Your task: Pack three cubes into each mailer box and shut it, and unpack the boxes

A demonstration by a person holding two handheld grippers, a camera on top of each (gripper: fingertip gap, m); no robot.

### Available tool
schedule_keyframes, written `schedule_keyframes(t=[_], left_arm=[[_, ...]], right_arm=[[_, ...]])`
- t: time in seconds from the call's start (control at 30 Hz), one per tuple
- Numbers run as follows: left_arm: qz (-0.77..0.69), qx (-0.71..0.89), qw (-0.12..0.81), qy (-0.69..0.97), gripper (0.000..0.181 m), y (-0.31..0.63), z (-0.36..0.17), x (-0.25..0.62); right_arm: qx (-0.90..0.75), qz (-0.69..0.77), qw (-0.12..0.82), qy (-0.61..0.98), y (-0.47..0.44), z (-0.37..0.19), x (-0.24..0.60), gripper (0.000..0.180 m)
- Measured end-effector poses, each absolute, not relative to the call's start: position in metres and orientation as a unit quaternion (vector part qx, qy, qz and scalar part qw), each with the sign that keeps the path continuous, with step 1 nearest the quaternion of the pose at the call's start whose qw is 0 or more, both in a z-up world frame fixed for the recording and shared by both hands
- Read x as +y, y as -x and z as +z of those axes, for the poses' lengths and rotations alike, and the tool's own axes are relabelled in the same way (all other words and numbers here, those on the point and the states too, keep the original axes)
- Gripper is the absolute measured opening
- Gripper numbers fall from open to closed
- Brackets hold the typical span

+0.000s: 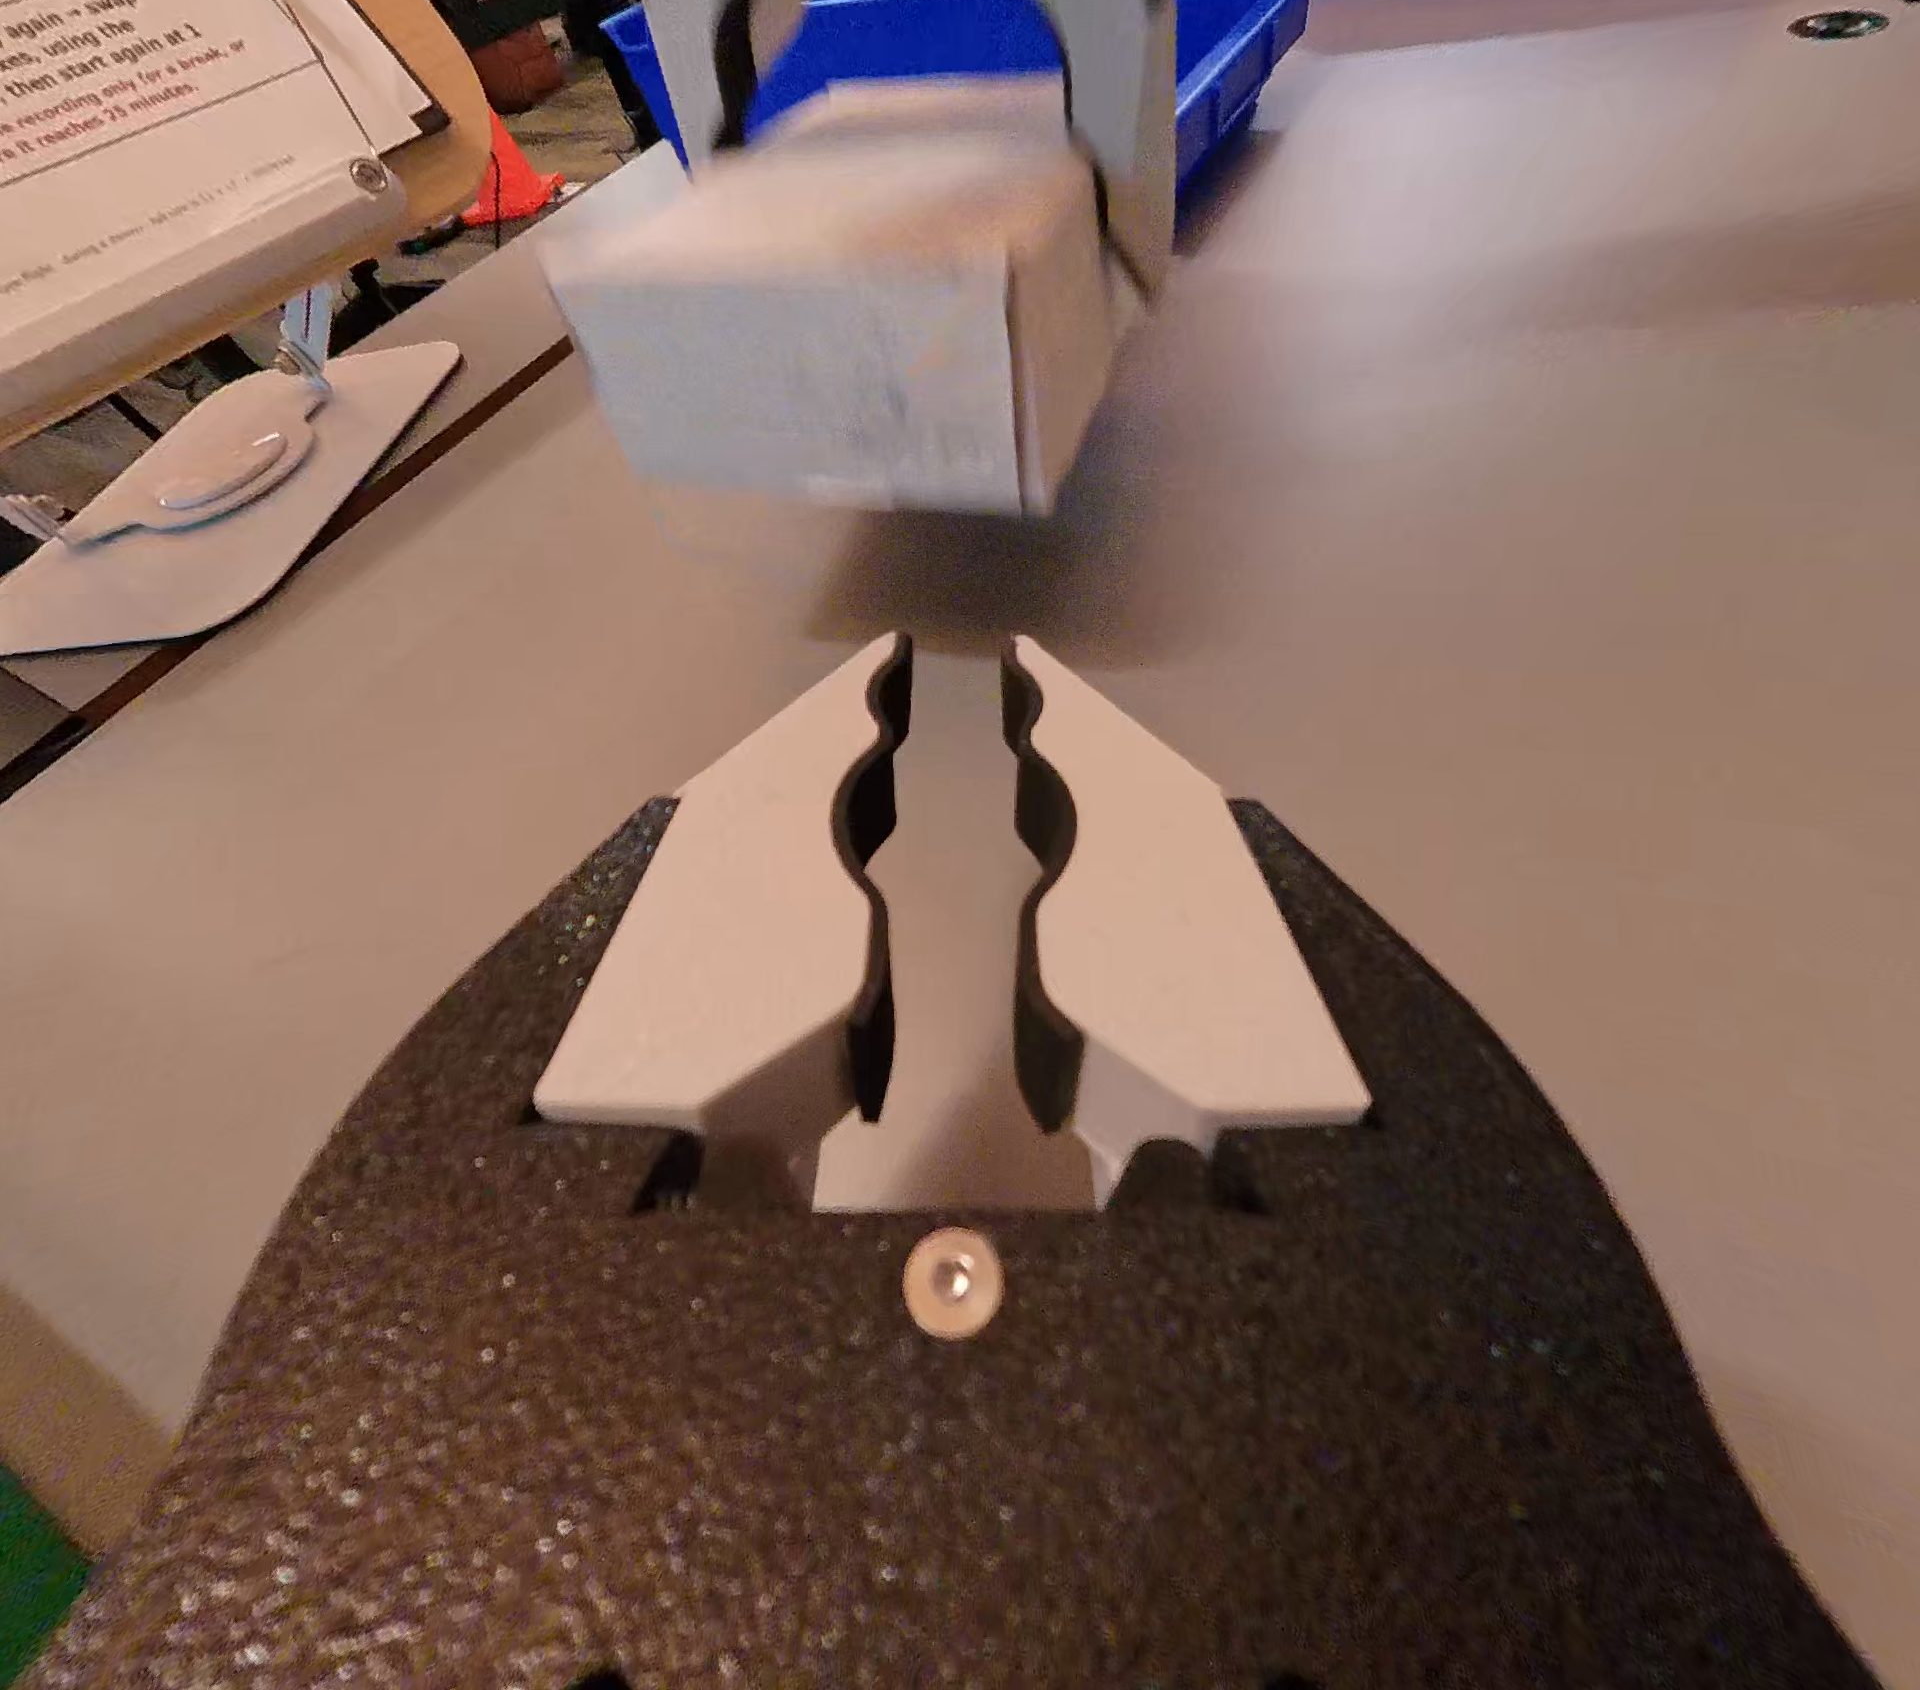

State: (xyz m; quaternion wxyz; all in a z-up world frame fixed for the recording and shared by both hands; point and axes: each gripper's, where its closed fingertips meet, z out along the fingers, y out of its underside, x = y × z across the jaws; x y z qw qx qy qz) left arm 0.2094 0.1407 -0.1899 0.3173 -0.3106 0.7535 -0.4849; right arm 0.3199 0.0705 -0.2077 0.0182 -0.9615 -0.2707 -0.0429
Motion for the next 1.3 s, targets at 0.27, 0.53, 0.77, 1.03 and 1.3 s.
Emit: schedule_keyframes(t=[0.27,0.53,0.77,1.03,1.3], left_arm=[[-0.462,0.773,0.3,0.315,0.014,-0.21,-0.206,0.138],[-0.465,0.776,0.291,0.312,0.014,-0.209,-0.208,0.135],[-0.471,0.77,0.286,0.321,0.014,-0.21,-0.207,0.138],[-0.467,0.775,0.281,0.32,0.014,-0.211,-0.209,0.137],[-0.472,0.773,0.281,0.318,0.015,-0.211,-0.206,0.137]], right_arm=[[-0.218,-0.123,0.032,0.968,-0.425,-0.074,-0.01,0.131],[-0.146,-0.117,-0.052,0.981,-0.532,-0.13,-0.107,0.131],[-0.124,-0.115,-0.05,0.984,-0.58,-0.173,-0.124,0.131],[-0.157,-0.128,-0.095,0.975,-0.607,-0.217,-0.114,0.132],[-0.145,-0.218,-0.131,0.956,-0.628,-0.226,-0.118,0.133]])
